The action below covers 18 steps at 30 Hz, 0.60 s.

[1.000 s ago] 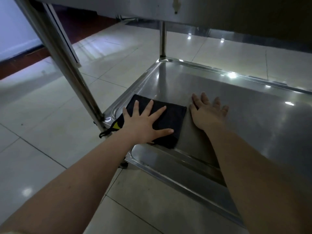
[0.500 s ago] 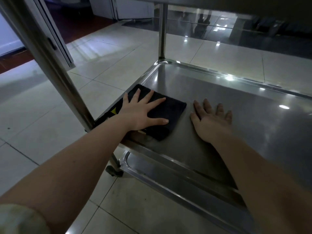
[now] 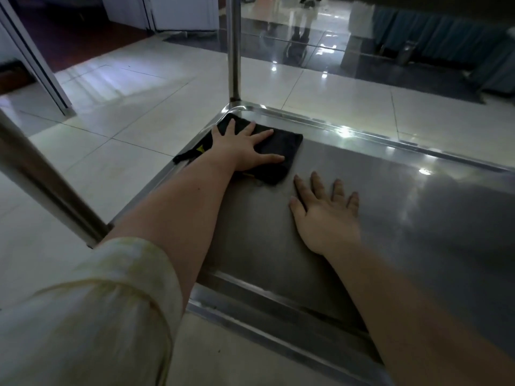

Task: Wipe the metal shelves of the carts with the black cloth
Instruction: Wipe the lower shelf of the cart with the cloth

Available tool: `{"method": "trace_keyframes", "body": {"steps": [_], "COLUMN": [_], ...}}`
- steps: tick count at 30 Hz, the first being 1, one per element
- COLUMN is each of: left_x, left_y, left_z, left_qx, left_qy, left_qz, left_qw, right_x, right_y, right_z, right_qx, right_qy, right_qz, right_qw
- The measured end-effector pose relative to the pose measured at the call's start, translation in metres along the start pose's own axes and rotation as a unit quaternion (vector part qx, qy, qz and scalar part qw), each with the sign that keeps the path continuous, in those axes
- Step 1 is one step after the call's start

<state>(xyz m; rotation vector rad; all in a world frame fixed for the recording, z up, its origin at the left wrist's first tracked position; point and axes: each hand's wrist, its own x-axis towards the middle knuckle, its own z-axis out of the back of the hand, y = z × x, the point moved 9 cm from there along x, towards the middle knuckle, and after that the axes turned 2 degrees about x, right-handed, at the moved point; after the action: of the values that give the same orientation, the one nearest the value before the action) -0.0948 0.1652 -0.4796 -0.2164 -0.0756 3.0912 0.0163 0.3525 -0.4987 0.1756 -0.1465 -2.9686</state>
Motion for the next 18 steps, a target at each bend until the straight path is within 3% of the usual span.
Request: {"method": "trace_keyframes", "body": {"steps": [5, 13, 18], "left_x": [-0.035, -0.190, -0.200], "left_y": [0.001, 0.037, 0.039], "left_z": [-0.010, -0.041, -0.043], "left_qx": [0.005, -0.016, -0.031], "left_qy": [0.025, 0.075, 0.074], "left_qz": [-0.004, -0.014, 0.011], "left_qw": [1.000, 0.997, 0.997], "right_x": [0.002, 0.000, -0.001], "right_y": [-0.003, -0.003, 0.000], "right_z": [0.001, -0.001, 0.003], "right_qx": [0.003, 0.018, 0.023], "right_qy": [0.004, 0.005, 0.013], "right_qz": [-0.004, -0.001, 0.011], "right_qw": [1.000, 1.000, 1.000]}}
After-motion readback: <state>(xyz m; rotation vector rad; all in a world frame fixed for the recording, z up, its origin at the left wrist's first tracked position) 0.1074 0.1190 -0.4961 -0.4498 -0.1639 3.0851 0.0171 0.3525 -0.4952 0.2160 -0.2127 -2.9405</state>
